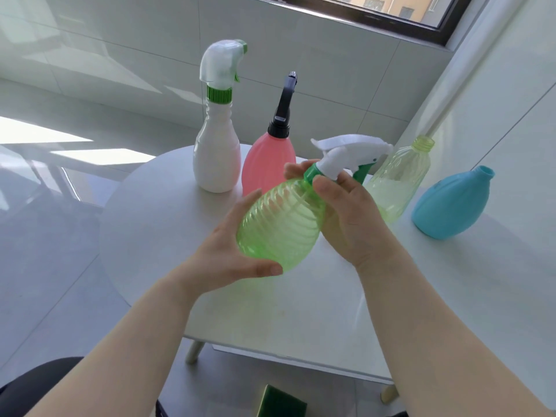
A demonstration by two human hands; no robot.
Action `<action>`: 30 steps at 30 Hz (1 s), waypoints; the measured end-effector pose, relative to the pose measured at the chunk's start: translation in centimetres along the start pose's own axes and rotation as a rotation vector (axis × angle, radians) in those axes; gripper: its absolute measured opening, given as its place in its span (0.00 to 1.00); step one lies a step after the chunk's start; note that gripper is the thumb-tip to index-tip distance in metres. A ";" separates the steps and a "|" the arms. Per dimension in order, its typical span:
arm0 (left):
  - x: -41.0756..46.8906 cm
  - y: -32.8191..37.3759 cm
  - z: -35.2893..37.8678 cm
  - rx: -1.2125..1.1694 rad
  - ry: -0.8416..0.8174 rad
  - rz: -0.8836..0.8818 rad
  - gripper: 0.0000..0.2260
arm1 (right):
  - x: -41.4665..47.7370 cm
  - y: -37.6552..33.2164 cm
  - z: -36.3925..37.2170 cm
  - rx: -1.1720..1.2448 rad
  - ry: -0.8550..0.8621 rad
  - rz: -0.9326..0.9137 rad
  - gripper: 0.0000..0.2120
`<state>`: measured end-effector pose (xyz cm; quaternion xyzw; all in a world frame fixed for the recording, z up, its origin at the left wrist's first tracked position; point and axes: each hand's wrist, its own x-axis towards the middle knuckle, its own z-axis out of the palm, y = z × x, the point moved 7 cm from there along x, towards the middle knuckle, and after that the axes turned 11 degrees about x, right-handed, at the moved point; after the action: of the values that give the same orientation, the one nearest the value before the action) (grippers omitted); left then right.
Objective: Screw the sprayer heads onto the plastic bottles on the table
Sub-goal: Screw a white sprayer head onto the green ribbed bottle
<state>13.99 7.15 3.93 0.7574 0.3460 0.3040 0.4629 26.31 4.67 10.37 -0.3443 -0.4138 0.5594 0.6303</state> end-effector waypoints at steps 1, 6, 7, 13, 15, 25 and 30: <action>-0.2 0.2 0.2 -0.005 -0.028 0.012 0.38 | 0.0 -0.2 0.4 -0.044 -0.023 0.018 0.06; -1.1 0.2 0.8 0.057 0.161 -0.028 0.35 | -0.1 -0.6 0.6 -0.385 0.182 -0.037 0.07; -1.2 0.3 0.8 0.092 0.224 -0.042 0.36 | -0.2 -0.6 0.6 -0.377 0.248 -0.072 0.11; -1.4 0.4 0.5 0.192 0.236 -0.074 0.46 | -0.1 -0.5 0.1 -0.265 0.318 -0.103 0.09; -1.2 0.9 0.0 0.109 0.094 -0.027 0.48 | 0.0 -0.9 0.8 -0.180 0.063 -0.022 0.10; -1.5 0.5 1.2 0.054 0.197 0.009 0.35 | -0.2 -0.9 0.9 -0.275 0.126 -0.097 0.07; -1.6 -0.2 2.1 0.113 0.281 -0.027 0.38 | -0.5 -0.4 -0.1 -0.359 0.310 -0.139 0.13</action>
<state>14.69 4.93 2.76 0.7274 0.4341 0.3808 0.3707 26.55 4.11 10.65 -0.5031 -0.4275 0.3728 0.6521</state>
